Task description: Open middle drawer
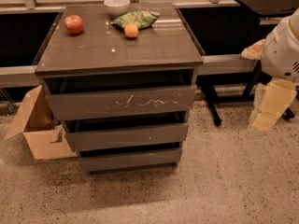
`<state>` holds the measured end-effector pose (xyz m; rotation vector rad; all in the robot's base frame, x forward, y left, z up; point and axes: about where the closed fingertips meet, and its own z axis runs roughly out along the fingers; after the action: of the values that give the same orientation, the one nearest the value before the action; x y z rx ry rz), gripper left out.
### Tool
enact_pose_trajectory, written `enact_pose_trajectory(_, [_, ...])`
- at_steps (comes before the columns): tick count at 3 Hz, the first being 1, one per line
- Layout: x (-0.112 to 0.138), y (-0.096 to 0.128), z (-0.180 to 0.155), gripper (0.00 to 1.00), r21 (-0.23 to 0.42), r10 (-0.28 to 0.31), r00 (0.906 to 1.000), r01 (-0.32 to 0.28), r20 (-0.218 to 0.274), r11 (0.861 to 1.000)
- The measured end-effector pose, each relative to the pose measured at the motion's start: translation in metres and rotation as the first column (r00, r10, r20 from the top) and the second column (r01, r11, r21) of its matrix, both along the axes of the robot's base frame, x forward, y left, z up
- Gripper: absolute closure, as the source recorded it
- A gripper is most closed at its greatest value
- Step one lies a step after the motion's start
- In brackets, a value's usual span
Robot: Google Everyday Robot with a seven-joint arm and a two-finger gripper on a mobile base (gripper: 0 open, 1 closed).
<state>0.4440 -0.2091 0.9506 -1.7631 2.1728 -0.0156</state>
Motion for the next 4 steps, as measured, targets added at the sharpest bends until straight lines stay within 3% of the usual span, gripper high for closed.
enact_pose_trajectory(1, [0.007, 0.015, -0.05, 0.0, 0.105, 0.08, 0.9958, -0.075, -0.044, 0.992])
enact_pose_trajectory(2, [0.013, 0.038, -0.105, 0.0, 0.235, 0.149, 0.9848, -0.125, -0.089, 0.964])
enact_pose_trajectory(3, [0.014, 0.04, -0.11, 0.0, 0.235, 0.163, 0.9825, -0.138, -0.091, 0.962])
enact_pose_trajectory(4, [0.019, 0.055, -0.142, 0.0, 0.235, 0.25, 0.9626, -0.22, -0.106, 0.947])
